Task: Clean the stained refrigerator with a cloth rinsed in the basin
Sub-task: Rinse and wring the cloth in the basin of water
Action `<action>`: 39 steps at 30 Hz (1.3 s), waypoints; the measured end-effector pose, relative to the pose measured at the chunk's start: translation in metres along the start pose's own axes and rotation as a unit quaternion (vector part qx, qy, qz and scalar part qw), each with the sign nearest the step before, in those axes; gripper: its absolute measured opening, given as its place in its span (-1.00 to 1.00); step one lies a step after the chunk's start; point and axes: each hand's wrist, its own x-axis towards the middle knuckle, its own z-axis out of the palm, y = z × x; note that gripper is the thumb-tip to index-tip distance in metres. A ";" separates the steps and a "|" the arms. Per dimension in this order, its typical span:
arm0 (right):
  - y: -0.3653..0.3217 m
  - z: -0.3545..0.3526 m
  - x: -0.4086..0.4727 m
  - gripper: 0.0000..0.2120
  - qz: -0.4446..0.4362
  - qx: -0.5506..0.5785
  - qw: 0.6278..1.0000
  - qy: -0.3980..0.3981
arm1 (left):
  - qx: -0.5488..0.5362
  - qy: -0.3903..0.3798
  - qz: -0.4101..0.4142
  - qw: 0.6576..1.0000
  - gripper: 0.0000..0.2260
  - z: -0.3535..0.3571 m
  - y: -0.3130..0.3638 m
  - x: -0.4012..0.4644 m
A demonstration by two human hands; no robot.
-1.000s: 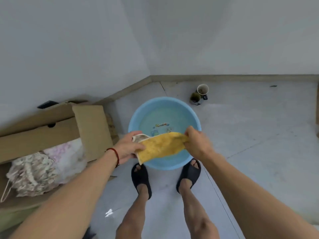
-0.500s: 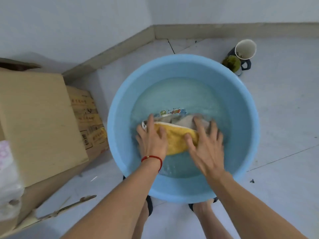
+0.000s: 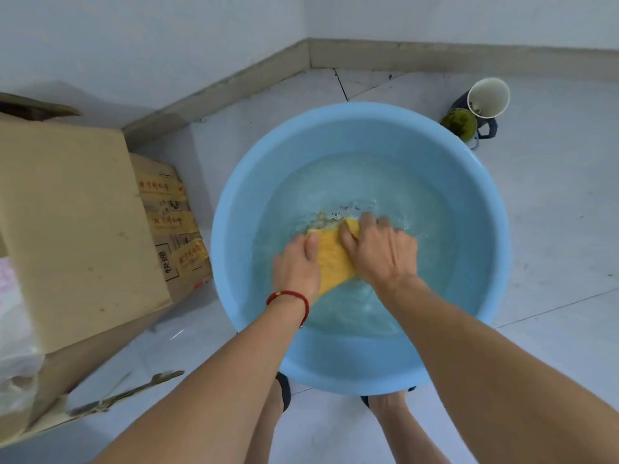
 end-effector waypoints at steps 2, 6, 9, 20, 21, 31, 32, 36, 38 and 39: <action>0.006 0.002 -0.003 -0.62 -0.019 -0.056 0.996 0.074 | 0.010 0.051 -0.021 0.998 -0.71 -0.002 -0.005 0.004; -0.005 0.008 -0.010 -0.53 0.092 0.093 0.991 0.042 | -0.022 0.028 -0.162 0.986 -0.70 0.009 0.006 0.008; -0.025 -0.003 -0.017 -0.76 0.161 0.485 0.858 -0.053 | -0.203 -0.010 -0.247 0.947 -0.49 0.023 0.014 0.011; 0.000 -0.004 0.004 -0.47 0.029 0.015 0.999 -0.021 | -0.130 -0.047 -0.066 0.988 -0.73 0.005 0.003 0.006; 0.007 -0.004 0.005 -0.48 0.016 -0.024 1.000 0.003 | -0.104 -0.029 -0.030 0.994 -0.77 -0.001 0.000 0.006; 0.054 -0.037 -0.021 -0.42 -0.007 0.067 0.987 -0.147 | -0.086 0.092 -0.007 0.992 -0.73 -0.014 -0.010 0.010; 0.057 -0.044 -0.021 -0.42 0.000 0.042 0.986 -0.161 | -0.094 0.099 -0.019 0.991 -0.71 -0.015 -0.010 0.010; 0.062 -0.061 -0.020 -0.54 0.086 0.008 0.983 -0.162 | -0.068 0.109 -0.019 0.991 -0.68 -0.018 -0.010 0.008; 0.061 -0.064 -0.021 -0.45 0.134 0.009 0.979 -0.151 | -0.045 0.107 -0.011 0.993 -0.70 -0.017 -0.013 0.011; 0.059 -0.064 -0.023 -0.40 0.147 -0.002 0.979 -0.142 | -0.041 0.103 -0.010 0.994 -0.70 -0.017 -0.013 0.013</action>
